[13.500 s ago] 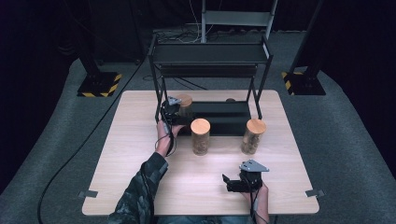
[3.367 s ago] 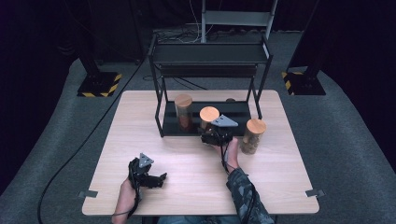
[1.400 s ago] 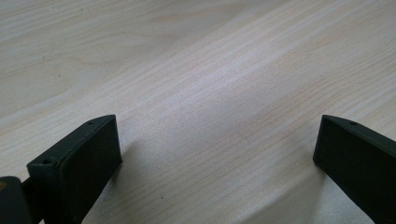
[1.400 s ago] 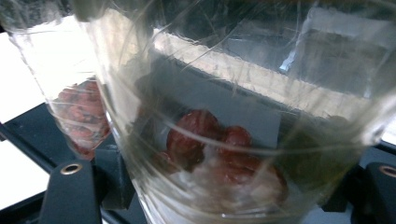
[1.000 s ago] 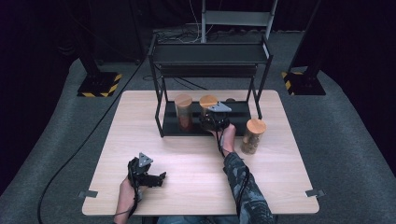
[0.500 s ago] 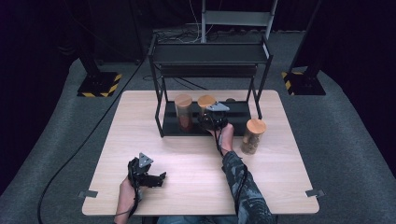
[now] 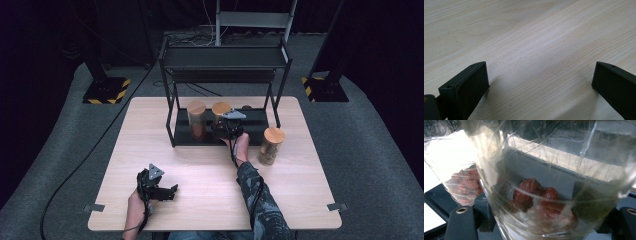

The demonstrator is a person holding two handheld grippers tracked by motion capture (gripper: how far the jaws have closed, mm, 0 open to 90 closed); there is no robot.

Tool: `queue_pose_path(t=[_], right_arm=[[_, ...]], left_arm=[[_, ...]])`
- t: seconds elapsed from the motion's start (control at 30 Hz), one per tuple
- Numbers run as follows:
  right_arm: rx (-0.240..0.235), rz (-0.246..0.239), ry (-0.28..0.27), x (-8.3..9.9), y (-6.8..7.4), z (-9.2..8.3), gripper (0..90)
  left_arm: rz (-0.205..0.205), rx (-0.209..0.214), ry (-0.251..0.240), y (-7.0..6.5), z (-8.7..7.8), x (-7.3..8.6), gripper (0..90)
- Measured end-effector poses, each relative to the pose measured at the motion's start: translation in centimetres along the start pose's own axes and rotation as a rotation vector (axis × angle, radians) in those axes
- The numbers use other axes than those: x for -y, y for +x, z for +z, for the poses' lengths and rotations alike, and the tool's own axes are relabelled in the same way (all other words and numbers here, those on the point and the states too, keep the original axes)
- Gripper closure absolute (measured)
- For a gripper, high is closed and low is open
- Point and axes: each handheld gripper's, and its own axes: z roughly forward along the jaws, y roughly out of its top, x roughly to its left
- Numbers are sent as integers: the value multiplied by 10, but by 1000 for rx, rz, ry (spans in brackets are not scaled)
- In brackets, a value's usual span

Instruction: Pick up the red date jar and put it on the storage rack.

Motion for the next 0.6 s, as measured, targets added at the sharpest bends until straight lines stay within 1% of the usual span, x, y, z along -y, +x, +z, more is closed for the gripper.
queue_pose_path(t=[0.1, 0.2, 0.4, 0.6], right_arm=[[-11, 19, -7, 2, -1, 0, 245], [-12, 24, -9, 2, -1, 0, 245], [-13, 23, -11, 2, 0, 0, 245], [-13, 19, 1, 1, 0, 1, 245]], left_arm=[[-3, 2, 0, 0, 0, 0, 2], [-2, 2, 0, 0, 0, 0, 2], [-3, 2, 1, 0, 0, 0, 2], [-3, 3, 2, 0, 0, 0, 2]])
